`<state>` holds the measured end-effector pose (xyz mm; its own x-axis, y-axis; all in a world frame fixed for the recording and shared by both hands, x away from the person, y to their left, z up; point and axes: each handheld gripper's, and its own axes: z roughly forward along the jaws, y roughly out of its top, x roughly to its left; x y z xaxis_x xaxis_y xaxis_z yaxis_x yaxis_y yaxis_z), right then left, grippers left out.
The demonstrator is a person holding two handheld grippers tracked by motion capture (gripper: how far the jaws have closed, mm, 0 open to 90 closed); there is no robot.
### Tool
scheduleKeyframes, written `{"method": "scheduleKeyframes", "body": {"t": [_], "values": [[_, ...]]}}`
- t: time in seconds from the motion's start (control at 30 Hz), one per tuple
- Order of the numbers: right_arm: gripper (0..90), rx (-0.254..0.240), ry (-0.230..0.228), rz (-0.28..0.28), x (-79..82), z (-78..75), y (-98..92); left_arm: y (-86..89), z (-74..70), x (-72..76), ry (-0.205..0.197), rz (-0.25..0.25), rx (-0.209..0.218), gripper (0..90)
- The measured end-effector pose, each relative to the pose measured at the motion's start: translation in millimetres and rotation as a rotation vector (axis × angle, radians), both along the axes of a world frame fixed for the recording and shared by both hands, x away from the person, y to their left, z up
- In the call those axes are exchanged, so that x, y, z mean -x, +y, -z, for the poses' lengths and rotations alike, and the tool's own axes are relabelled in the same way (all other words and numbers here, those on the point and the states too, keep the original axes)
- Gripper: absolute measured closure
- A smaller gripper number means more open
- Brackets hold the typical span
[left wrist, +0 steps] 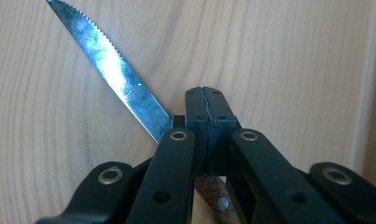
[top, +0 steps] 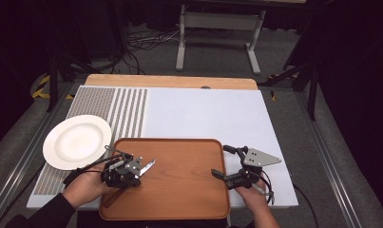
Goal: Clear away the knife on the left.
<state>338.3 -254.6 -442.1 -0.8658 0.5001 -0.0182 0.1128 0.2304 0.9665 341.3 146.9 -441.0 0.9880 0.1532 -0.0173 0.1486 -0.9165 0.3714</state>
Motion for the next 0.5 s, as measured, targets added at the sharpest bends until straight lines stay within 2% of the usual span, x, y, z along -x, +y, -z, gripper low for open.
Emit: {"method": "scheduleKeyframes", "body": {"t": [0.5], "values": [[4.9, 0.000, 0.001, -0.003, 0.0, 0.0, 0.1, 2.0, 0.9, -3.6, 0.003, -0.011, -0.017, 90.0]]}}
